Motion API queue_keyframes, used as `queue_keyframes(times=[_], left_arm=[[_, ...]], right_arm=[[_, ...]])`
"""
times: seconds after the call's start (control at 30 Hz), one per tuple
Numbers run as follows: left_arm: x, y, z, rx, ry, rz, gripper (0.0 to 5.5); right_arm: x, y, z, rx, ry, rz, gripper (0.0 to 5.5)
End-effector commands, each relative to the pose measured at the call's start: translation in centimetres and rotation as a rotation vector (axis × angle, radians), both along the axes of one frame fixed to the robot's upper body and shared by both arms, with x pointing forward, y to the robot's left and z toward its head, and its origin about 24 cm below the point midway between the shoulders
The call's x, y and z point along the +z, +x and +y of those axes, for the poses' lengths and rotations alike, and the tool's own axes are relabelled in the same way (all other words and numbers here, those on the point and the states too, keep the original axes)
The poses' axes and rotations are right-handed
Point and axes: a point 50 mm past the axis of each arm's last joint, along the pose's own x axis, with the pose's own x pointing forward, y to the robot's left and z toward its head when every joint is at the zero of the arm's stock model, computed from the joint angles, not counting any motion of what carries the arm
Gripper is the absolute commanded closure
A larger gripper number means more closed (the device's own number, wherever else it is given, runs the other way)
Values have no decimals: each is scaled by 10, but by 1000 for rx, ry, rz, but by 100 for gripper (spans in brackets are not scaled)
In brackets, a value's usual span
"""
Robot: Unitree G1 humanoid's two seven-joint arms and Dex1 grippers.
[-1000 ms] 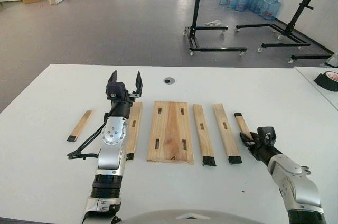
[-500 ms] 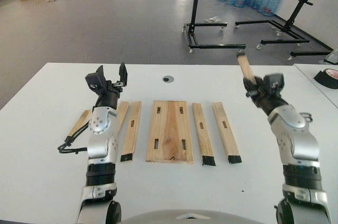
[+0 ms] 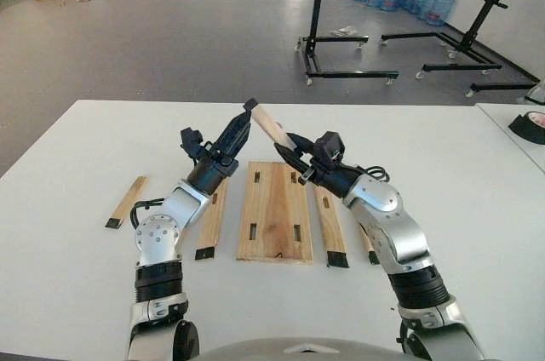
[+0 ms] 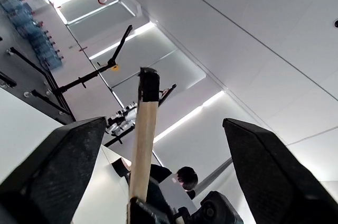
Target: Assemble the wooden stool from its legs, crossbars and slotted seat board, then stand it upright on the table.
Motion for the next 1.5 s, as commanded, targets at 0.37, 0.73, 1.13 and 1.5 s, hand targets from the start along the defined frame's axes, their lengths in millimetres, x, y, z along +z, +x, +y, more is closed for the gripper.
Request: queue_keyframes(times=[0.37, 0.73, 1.13, 1.5], left_arm=[[7, -6, -5, -18, 68, -85, 230], [-4, -4, -9, -13, 141, -66, 398], [-8, -8, -9, 20, 200, -121, 505], [48, 30, 72, 593, 457, -179, 511]], right_arm=[[-13, -12, -11, 65, -119, 21, 422], [-20, -13, -18, 63, -169, 15, 422], [-28, -8, -20, 16, -223, 16, 422], [-11, -4, -35, -99, -12, 169, 297]])
